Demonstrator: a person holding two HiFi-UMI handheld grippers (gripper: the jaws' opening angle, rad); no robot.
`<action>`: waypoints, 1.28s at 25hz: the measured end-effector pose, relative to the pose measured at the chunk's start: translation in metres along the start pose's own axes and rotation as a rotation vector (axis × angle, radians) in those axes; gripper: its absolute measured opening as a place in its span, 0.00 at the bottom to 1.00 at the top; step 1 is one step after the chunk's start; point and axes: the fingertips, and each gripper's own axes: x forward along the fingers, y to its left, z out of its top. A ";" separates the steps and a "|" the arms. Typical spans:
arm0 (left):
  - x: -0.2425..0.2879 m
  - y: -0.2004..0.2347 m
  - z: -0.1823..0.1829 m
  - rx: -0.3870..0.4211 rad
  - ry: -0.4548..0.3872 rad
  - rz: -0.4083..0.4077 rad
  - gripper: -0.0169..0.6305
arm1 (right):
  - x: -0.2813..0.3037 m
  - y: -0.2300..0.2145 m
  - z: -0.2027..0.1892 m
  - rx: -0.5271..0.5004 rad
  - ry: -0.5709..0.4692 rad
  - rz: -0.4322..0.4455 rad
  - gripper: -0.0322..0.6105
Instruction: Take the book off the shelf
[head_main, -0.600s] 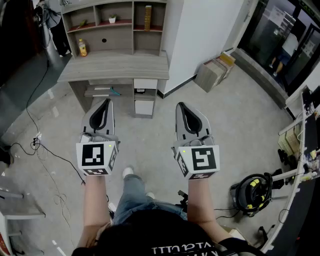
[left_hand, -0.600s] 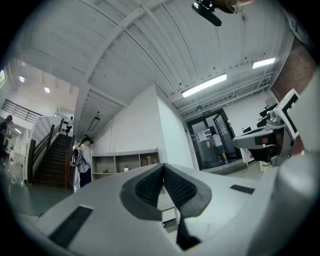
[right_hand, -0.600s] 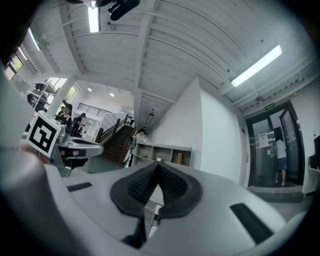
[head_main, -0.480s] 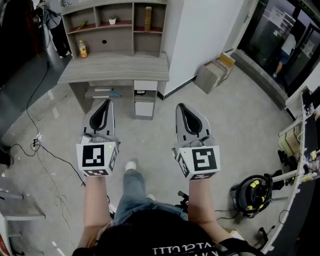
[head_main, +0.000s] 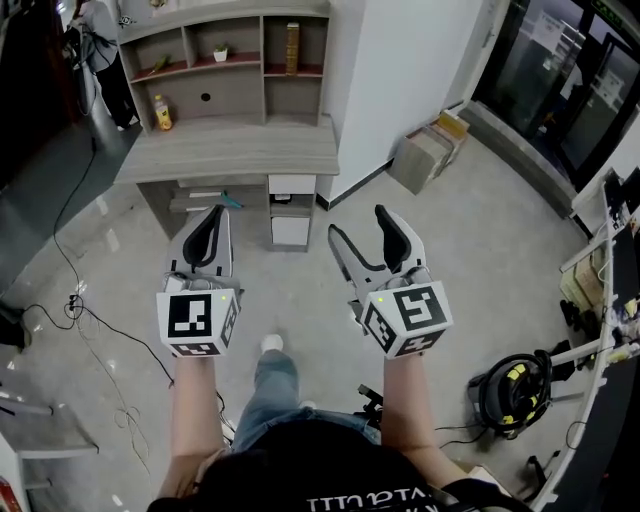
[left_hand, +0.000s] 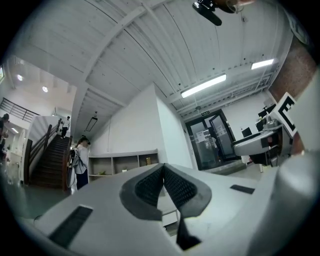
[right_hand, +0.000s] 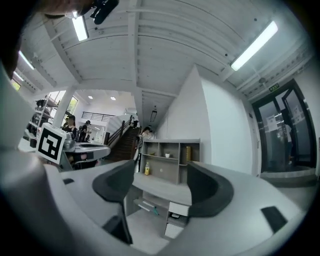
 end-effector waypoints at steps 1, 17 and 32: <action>0.004 0.004 -0.001 -0.002 0.001 0.003 0.05 | 0.006 -0.002 -0.001 0.010 0.013 -0.001 0.57; 0.131 0.082 -0.038 -0.024 0.002 0.037 0.05 | 0.147 -0.057 -0.001 -0.044 0.031 -0.062 0.60; 0.271 0.185 -0.101 -0.053 0.035 0.012 0.05 | 0.318 -0.090 -0.011 -0.019 0.028 -0.094 0.60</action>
